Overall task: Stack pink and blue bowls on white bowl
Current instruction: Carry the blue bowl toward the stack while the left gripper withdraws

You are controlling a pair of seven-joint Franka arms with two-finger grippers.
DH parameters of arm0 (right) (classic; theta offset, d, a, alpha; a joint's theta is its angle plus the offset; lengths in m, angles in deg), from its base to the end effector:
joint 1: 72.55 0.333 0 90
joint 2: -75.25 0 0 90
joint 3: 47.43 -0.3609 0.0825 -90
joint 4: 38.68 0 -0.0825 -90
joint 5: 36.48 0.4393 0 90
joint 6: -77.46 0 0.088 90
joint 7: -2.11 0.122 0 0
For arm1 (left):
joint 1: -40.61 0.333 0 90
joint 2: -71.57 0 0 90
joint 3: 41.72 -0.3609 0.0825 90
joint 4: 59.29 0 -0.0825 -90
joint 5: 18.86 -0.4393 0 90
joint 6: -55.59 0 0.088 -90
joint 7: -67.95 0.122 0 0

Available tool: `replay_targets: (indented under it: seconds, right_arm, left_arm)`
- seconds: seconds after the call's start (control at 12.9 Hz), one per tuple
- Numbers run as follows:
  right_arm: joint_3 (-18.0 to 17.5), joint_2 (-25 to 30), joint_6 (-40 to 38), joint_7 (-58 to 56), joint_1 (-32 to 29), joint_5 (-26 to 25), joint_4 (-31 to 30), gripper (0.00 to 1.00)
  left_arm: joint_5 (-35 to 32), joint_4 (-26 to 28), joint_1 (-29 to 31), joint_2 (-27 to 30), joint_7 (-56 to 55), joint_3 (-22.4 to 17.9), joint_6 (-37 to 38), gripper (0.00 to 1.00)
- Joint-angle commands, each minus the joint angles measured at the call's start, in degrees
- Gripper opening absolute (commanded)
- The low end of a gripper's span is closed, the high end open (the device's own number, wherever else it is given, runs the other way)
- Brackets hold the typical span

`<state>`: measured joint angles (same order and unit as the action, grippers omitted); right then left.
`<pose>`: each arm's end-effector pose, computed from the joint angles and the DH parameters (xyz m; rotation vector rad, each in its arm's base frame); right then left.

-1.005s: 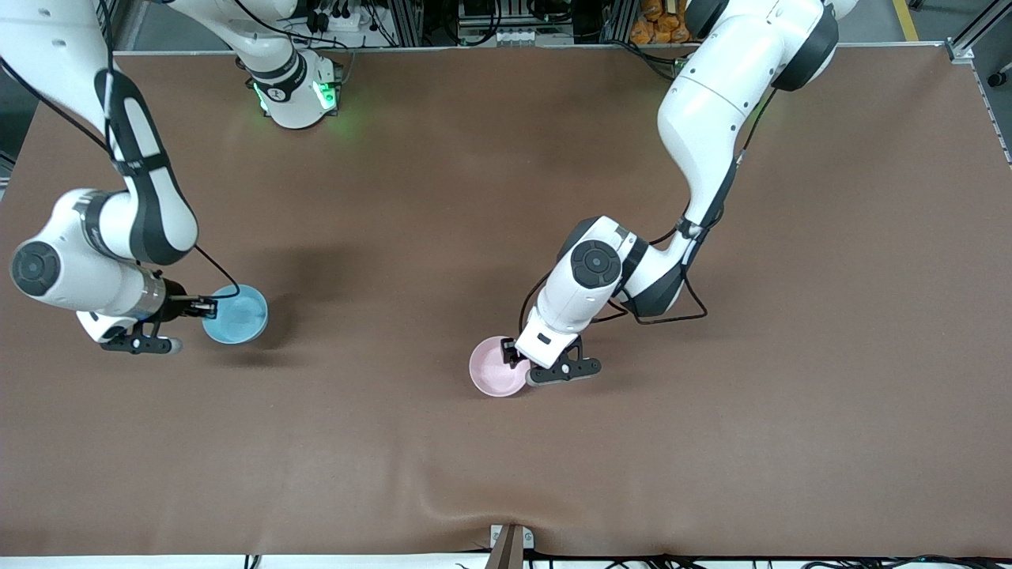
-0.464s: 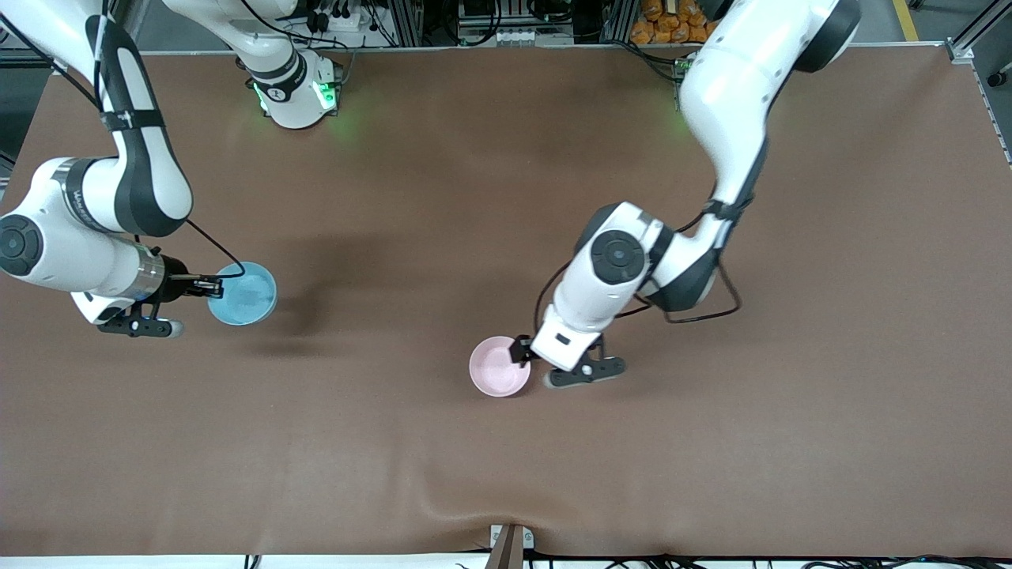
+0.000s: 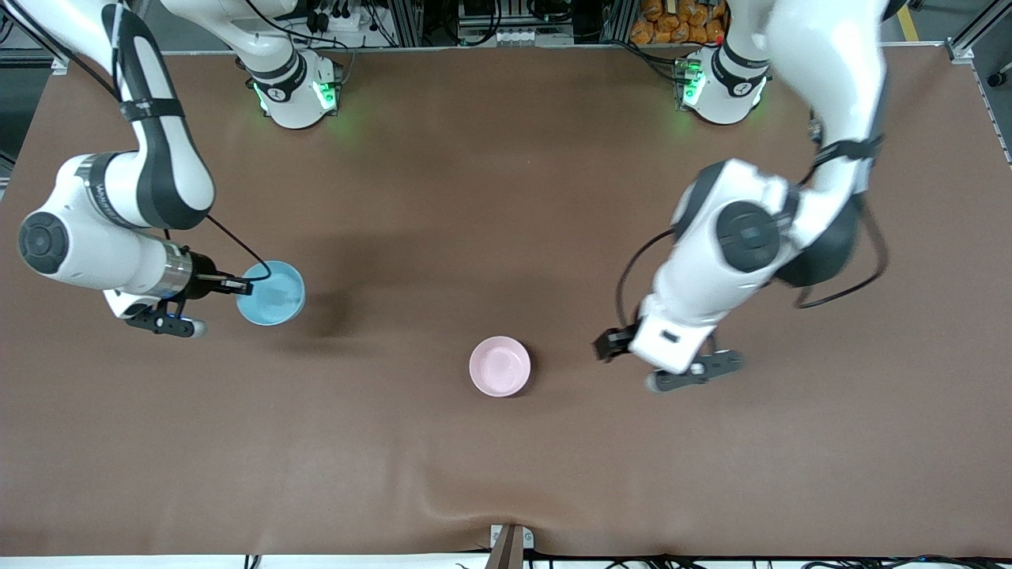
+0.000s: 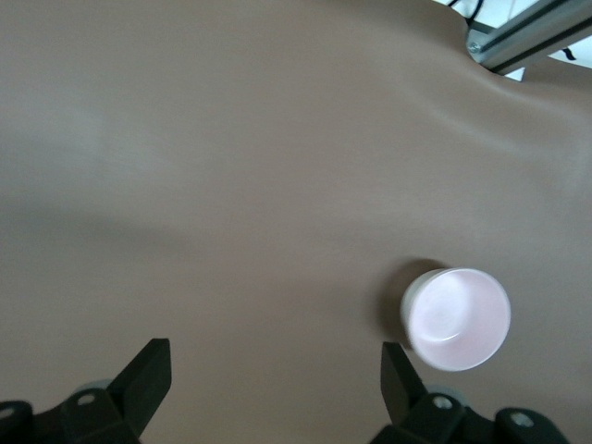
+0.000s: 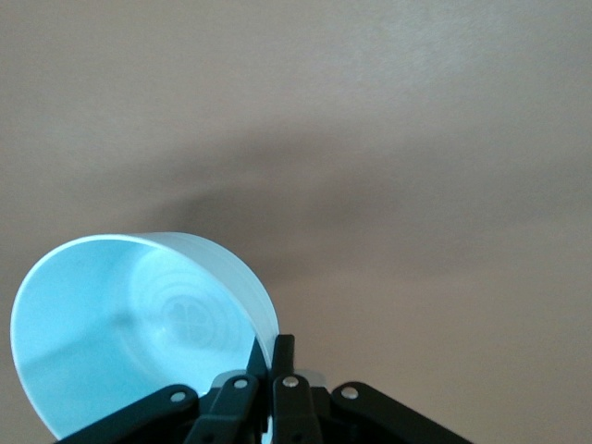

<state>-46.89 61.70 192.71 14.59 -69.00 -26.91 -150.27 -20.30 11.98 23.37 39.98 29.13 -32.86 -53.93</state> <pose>0.6363 0.0458 0.3446 -2.9869 0.3748 0.2867 0.7380 -0.3262 0.4726 3.0051 0.3663 0.1117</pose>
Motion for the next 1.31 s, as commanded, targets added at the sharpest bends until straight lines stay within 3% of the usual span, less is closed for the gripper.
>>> replay_targets:
  seconds: [0.0, 0.23, 0.7, 1.0, 1.24]
  right_arm:
    - [0.3, 1.2, -1.2, 8.7, 4.4, 1.6, 1.0, 0.0]
    - [0.4, 0.3, -0.6, 17.2, 9.2, 8.4, 4.3, 0.0]
    - [0.4, -6.4, 3.9, 33.5, 17.3, 12.2, 12.4, 0.0]
    - [0.5, -12.6, 12.1, 41.4, 23.6, 13.2, 15.4, 0.0]
    - [0.5, -21.0, 12.2, 49.3, 26.5, 13.1, 25.0, 0.0]
  left_arm:
    - [-0.1, 2.0, 2.2, 5.8, 3.0, 0.5, 6.1, 1.0]
    - [-0.2, 4.5, 4.2, 11.7, 8.4, 0.5, 11.6, 1.0]
    - [0.1, 24.0, 10.0, 27.9, 17.4, 0.8, 4.7, 1.0]
    - [0.6, 31.9, 13.7, 33.4, 22.6, 0.8, 1.8, 1.0]
    - [-0.1, 31.7, 16.4, 33.6, 31.4, 0.4, 3.3, 1.0]
